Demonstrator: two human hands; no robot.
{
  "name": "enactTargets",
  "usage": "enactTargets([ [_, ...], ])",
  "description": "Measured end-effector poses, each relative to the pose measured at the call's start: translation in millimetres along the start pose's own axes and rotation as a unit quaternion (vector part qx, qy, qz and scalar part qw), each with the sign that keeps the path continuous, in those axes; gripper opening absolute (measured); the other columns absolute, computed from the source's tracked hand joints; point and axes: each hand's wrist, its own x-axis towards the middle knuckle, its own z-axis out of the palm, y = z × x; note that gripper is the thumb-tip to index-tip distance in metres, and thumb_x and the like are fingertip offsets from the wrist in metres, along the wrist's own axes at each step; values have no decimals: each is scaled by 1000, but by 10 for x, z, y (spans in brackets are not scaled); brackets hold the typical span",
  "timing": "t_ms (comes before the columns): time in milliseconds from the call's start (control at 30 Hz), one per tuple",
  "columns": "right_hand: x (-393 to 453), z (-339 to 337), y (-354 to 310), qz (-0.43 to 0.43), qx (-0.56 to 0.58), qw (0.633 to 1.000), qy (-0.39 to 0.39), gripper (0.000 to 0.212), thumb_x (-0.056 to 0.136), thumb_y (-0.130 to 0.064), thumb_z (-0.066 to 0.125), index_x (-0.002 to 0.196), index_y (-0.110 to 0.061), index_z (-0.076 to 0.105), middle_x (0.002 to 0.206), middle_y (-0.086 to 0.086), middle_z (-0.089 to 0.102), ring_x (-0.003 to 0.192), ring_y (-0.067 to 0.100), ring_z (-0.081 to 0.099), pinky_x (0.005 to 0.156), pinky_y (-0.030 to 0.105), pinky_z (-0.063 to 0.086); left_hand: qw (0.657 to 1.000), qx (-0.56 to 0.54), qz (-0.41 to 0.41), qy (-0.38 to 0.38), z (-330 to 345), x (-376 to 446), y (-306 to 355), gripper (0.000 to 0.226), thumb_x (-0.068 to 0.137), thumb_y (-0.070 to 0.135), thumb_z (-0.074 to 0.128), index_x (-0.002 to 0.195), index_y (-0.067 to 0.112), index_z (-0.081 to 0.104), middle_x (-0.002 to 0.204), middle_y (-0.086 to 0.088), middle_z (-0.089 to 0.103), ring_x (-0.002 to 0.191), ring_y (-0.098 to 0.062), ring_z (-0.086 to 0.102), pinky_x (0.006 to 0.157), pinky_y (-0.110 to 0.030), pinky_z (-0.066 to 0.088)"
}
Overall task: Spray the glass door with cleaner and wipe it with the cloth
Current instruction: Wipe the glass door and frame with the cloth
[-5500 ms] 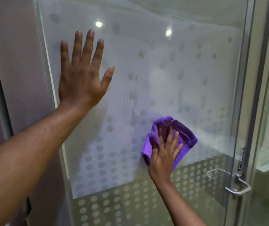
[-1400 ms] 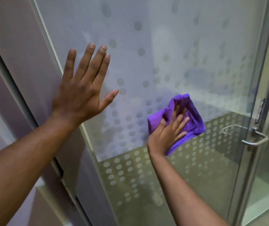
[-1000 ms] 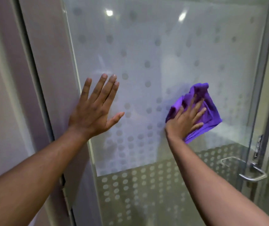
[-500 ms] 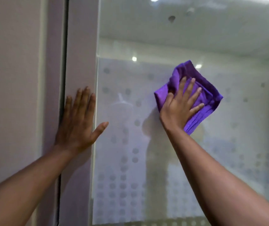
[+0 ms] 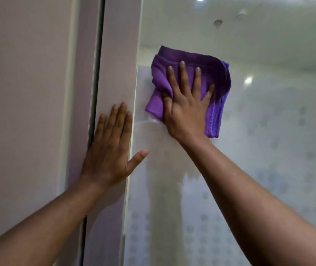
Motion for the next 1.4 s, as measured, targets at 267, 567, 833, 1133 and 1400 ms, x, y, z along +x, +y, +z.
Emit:
enactTargets([
  [267,-234,-186,512,-285,-71,951,-96,59,110,-52,27,167,-39,17,177,-8,10,165,28,0,129,64,1,1000,-1,12,-2,-18,13,-9,104,100,79,15,167,0,14,177,-21,7,165,-35,4,134,-52,4],
  [567,129,-13,-55,-89,-16,995,-42,60,110,-52,23,168,-37,14,178,-8,9,165,26,-1,127,67,-1,1000,-27,12,-10,-16,2,-8,108,98,82,9,167,0,8,177,-22,0,165,-36,0,133,-56,8],
  [833,-795,114,-238,-53,-6,998,-14,63,109,-44,34,168,-32,16,178,-7,10,165,25,1,128,64,3,999,-41,20,-10,-37,4,-8,105,98,81,3,168,2,9,177,-22,3,165,-35,1,133,-55,9],
  [1133,-1039,59,-195,-57,-32,996,-67,65,108,-48,32,168,-35,14,178,-7,6,165,28,-2,126,70,5,998,-56,19,-10,-53,1,-16,108,97,83,6,167,1,8,177,-20,0,166,-34,-1,133,-55,10],
  [1400,34,-3,-338,-34,-42,998,-32,67,104,-52,33,167,-31,23,177,4,15,164,36,0,126,70,0,999,-50,20,-5,-48,-5,-14,106,98,82,7,168,2,7,177,-21,2,165,-36,1,134,-55,8],
])
